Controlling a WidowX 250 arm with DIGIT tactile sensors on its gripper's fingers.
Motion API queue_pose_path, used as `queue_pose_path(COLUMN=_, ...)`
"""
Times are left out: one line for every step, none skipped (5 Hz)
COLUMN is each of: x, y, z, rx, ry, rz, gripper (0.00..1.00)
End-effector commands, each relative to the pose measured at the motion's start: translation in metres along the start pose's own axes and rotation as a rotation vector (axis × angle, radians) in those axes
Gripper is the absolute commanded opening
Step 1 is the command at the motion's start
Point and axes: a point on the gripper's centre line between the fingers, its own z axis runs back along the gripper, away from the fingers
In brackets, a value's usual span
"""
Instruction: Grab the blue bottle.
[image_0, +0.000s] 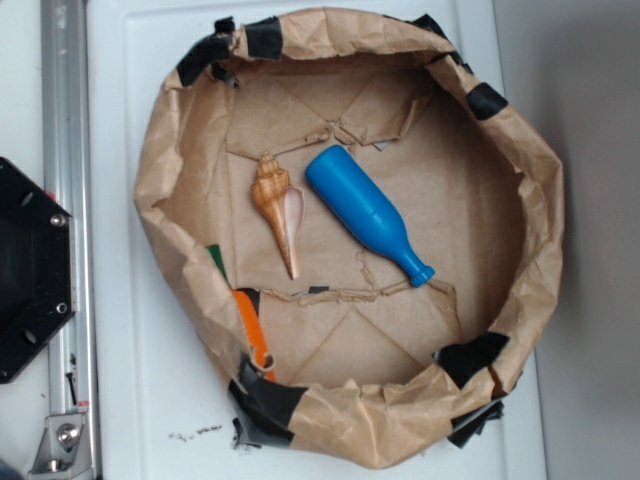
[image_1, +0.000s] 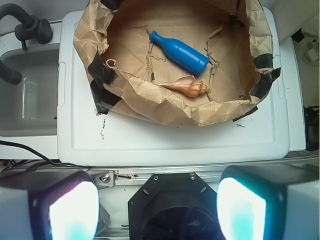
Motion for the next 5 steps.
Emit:
queue_pose_path(x=0.000, y=0.000, z=0.000, rx=0.000, ry=0.000, rz=0.000, gripper=1.00)
queue_pose_path(x=0.045, y=0.028, z=-0.051, rx=-0.027, ry=-0.215, rz=-0.154, gripper=1.00)
queue_pose_path(x=0.093, y=0.041, z=-0.076, rx=-0.031, ry=-0.213, rz=-0.238, gripper=1.00)
queue_pose_path(x=0.115, y=0.054, z=-0.099, rx=-0.036, ry=-0.197, rz=-0.266, gripper=1.00)
queue_pose_path(x=0.127, y=0.053, z=-0.154, rx=-0.021, ry=-0.064, rz=-0.374, gripper=1.00)
